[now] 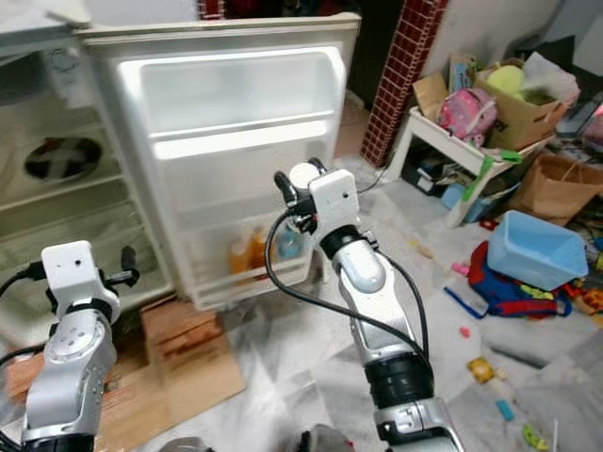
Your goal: Restocking fridge
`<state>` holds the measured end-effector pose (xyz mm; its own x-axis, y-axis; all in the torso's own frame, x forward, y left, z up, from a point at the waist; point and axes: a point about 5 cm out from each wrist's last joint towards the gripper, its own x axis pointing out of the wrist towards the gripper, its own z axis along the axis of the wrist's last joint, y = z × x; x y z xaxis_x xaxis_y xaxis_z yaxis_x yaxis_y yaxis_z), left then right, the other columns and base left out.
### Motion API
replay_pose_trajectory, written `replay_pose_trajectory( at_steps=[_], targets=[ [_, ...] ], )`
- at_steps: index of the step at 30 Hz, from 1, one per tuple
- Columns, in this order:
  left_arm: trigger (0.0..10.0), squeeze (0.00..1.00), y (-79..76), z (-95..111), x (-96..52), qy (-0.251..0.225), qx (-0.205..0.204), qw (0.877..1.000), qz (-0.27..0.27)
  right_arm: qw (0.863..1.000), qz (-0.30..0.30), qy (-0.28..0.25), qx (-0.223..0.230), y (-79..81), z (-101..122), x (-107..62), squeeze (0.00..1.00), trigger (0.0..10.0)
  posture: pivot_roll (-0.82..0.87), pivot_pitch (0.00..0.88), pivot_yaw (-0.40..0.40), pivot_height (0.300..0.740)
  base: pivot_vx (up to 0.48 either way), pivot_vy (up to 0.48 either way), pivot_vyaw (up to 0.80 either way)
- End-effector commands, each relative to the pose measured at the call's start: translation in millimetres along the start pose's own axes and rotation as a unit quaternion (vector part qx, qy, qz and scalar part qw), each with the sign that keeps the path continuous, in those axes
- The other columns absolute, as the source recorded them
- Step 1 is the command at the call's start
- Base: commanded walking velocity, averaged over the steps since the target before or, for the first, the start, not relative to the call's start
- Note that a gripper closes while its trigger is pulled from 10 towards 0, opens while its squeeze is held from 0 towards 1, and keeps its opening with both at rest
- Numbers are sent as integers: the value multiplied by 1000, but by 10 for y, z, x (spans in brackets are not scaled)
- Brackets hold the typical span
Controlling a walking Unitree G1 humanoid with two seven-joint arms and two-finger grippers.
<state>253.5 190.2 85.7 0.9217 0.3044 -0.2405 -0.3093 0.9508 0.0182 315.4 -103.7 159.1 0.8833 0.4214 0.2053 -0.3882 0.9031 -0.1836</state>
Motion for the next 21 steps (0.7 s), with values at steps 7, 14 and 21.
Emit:
replay_pose_trajectory(
  at_steps=[7, 14, 21],
  targets=[
    [10000, 0, 15, 32, 17, -4, 2, 1000, 4, 996, 49, -64, -40, 97, 259, 141, 0, 10000, 68, 0, -56, 740, 424, 0, 0],
    [10000, 0, 14, 12, 20, 3, 3, 1000, 8, 993, 80, -81, -43, 174, 337, 191, 0, 10000, 66, 0, -56, 740, 90, 0, 0],
    [10000, 0, -15, 24, 32, 1, 1, 1000, 5, 988, 88, -119, -45, 249, 519, 360, 0, 10000, 67, 0, -56, 740, 0, 0, 0]
  ],
)
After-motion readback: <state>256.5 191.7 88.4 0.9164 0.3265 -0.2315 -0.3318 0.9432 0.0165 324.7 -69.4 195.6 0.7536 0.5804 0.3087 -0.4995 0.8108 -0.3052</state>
